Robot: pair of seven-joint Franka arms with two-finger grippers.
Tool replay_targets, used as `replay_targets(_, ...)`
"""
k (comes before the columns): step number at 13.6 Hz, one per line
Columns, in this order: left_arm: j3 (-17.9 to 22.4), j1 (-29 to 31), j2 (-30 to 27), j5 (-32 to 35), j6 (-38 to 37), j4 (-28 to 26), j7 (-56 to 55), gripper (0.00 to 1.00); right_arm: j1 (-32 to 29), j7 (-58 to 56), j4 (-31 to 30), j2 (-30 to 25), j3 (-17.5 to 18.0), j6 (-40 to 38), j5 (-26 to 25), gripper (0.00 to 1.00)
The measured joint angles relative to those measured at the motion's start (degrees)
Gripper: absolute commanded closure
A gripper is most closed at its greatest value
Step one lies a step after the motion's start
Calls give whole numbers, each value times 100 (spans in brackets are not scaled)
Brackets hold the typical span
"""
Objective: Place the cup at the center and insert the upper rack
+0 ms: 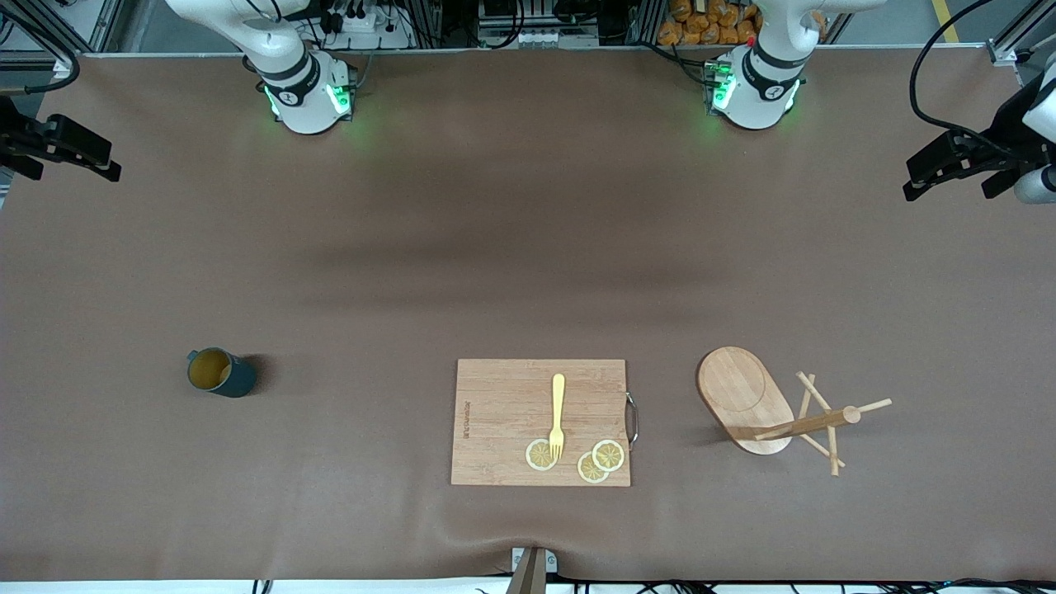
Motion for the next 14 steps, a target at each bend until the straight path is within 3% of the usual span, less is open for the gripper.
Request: replay_targets(14, -8, -66, 219, 0, 26, 136, -111, 0, 20, 705, 0, 8, 50, -18, 68, 0)
